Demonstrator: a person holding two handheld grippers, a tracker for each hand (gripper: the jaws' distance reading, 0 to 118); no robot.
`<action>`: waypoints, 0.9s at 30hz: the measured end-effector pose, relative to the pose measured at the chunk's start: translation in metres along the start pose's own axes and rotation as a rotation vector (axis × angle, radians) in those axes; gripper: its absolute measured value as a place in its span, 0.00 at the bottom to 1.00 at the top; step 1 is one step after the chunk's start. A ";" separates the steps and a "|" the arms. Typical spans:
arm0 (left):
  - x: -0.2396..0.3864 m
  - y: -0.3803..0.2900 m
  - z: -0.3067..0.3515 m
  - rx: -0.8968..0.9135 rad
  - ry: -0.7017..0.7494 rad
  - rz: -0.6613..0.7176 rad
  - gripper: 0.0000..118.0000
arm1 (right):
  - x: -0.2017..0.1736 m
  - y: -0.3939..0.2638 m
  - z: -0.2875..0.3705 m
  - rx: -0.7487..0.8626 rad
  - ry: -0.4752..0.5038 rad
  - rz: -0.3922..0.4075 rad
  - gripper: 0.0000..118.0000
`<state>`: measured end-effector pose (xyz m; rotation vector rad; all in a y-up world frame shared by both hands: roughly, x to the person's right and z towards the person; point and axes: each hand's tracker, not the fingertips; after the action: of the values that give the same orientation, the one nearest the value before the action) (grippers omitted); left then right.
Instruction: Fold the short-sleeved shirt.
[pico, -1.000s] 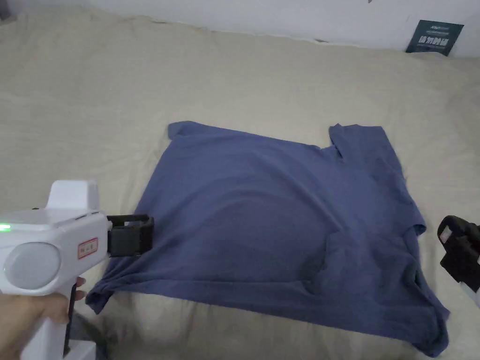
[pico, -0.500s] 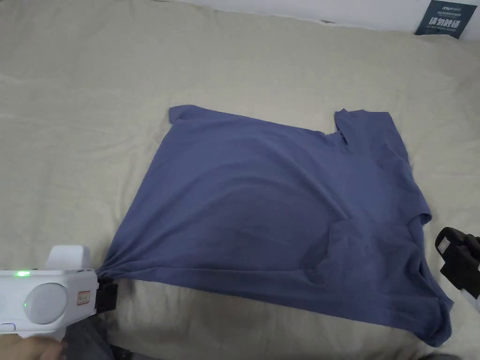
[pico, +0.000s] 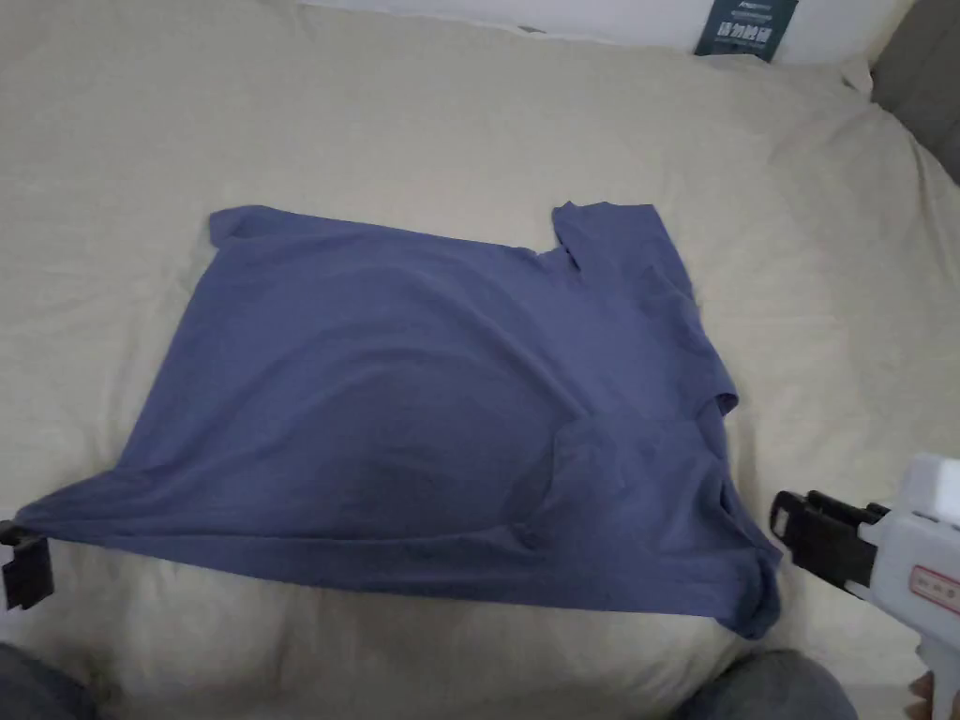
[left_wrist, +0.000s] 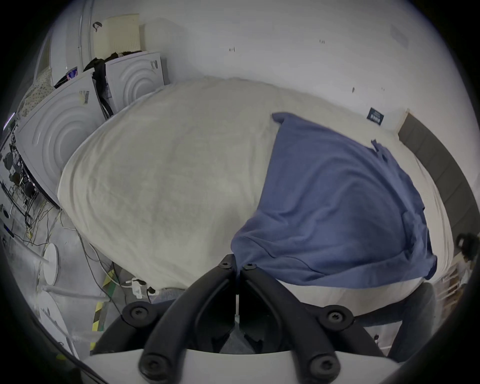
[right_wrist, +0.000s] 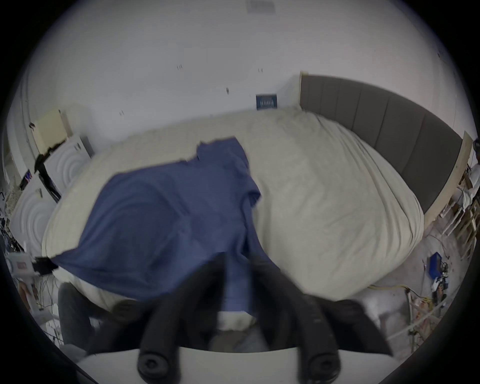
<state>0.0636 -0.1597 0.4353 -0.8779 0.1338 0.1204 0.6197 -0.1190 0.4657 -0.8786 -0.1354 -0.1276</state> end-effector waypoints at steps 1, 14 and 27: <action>0.000 0.002 0.002 0.007 -0.009 0.008 0.01 | 0.004 -0.003 -0.009 -0.052 -0.004 0.003 0.78; 0.010 -0.002 0.001 -0.015 -0.010 0.040 0.01 | 0.000 -0.048 -0.085 -0.316 -0.028 0.007 0.08; 0.001 0.057 0.019 0.099 -0.059 0.142 0.01 | 0.035 0.031 0.001 -0.067 0.082 -0.132 0.03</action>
<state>0.0573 -0.1089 0.4043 -0.7652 0.1457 0.2697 0.6597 -0.1000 0.4488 -0.9297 -0.1126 -0.2926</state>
